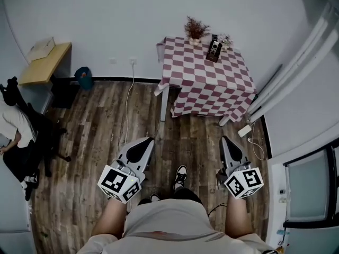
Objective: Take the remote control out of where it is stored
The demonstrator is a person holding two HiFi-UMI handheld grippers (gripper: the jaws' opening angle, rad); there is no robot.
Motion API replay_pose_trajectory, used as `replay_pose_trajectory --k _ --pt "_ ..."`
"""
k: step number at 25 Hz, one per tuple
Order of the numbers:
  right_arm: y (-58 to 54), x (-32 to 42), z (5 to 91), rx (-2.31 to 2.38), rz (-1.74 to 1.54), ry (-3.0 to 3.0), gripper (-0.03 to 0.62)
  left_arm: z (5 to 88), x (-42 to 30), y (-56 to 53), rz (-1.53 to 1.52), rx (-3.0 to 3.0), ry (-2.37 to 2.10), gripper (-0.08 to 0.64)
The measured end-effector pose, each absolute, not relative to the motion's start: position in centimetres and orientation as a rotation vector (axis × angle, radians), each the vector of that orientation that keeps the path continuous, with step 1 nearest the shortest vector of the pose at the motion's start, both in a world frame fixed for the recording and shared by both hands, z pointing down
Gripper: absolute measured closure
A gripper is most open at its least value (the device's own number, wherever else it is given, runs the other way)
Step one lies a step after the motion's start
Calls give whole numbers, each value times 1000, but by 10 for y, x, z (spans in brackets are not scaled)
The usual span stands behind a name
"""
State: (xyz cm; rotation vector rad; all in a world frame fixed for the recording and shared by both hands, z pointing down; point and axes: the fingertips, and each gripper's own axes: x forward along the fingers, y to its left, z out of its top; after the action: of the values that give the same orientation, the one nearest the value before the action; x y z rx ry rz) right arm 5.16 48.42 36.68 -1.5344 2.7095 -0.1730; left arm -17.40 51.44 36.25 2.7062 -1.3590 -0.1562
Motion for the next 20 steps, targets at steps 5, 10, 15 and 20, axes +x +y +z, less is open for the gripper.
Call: replay_pose_trajectory --k 5,10,15,20 --pt "440 38 366 -1481 -172 2725 578 361 -181 481 -125 2703 -1397 551" --pt "392 48 361 -1482 -149 2714 578 356 -171 430 -109 2719 -1399 551" --pt "341 74 363 -1512 -173 2695 578 353 -150 373 -85 2721 -1385 551" --pt "289 103 368 -1517 -215 2685 578 348 -124 322 -58 2712 -1397 551"
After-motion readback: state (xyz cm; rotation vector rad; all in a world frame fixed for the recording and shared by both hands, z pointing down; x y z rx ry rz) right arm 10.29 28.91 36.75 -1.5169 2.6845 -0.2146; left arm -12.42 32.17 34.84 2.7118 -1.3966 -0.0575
